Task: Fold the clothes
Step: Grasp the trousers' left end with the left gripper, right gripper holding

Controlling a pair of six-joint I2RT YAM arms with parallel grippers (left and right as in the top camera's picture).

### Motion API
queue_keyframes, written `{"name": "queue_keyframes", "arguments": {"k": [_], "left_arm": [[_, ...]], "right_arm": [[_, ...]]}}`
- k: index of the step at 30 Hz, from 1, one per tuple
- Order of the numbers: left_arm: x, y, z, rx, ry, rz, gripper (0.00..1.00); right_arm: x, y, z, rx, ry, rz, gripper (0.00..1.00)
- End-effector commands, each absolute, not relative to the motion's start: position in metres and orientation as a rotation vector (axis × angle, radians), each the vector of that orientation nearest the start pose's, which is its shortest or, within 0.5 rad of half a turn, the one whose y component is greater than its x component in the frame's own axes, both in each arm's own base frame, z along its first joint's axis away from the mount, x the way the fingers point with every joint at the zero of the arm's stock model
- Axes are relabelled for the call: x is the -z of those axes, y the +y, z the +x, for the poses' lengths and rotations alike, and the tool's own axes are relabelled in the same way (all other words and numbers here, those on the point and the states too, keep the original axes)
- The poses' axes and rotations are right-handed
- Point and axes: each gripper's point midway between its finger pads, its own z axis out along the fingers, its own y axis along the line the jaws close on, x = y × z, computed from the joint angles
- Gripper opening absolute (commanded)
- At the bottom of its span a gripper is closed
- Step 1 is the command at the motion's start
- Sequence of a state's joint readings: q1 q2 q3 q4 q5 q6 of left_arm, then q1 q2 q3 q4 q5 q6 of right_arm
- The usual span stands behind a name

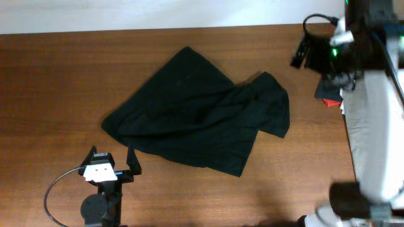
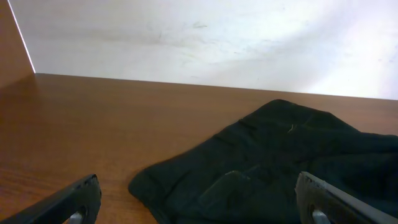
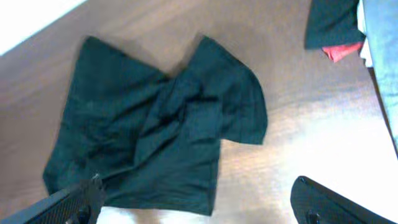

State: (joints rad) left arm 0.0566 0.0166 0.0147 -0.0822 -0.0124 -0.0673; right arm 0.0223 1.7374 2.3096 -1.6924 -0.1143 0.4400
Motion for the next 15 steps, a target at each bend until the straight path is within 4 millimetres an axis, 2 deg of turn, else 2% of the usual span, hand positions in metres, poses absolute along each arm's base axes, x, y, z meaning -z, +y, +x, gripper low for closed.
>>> {"name": "queue_keyframes", "arguments": {"k": [1,2,4,5,6,7,8,10,14,15], "left_arm": [[-0.155,0.017,0.246,-0.018,1.653,-0.103,0.99],[-0.156,0.017,0.246,-0.016,1.651,-0.101,0.99],[-0.165,0.01,0.247,0.102,1.61,-0.162,0.99],[-0.177,0.006,0.247,0.129,1.564,-0.14,0.99],[-0.186,0.004,0.247,0.138,1.53,-0.126,0.99],[-0.195,0.004,0.245,0.137,1.513,-0.124,0.99],[-0.199,0.004,0.245,0.137,1.534,-0.127,0.99],[-0.205,0.005,0.255,0.119,1.643,-0.125,0.99],[-0.226,0.008,0.302,0.014,2.016,-0.005,0.99],[-0.224,0.005,0.322,0.046,2.152,0.0,0.99]], "right_arm": [[-0.278,0.048,0.286,-0.243,2.902,0.515,0.99],[-0.253,0.062,0.27,-0.254,2.988,0.466,0.99],[-0.169,0.123,0.244,-0.376,3.174,0.232,0.99],[-0.14,0.144,0.234,-0.424,3.214,0.14,0.99],[-0.115,0.153,0.228,-0.406,3.233,0.112,0.98],[-0.097,0.149,0.221,-0.33,3.256,0.187,0.98],[-0.092,0.142,0.219,-0.265,3.262,0.246,0.99],[-0.09,0.14,0.221,-0.25,3.253,0.248,0.99],[-0.089,0.14,0.23,-0.238,3.214,0.24,0.99],[-0.089,0.14,0.229,-0.238,3.216,0.24,0.98]]}}
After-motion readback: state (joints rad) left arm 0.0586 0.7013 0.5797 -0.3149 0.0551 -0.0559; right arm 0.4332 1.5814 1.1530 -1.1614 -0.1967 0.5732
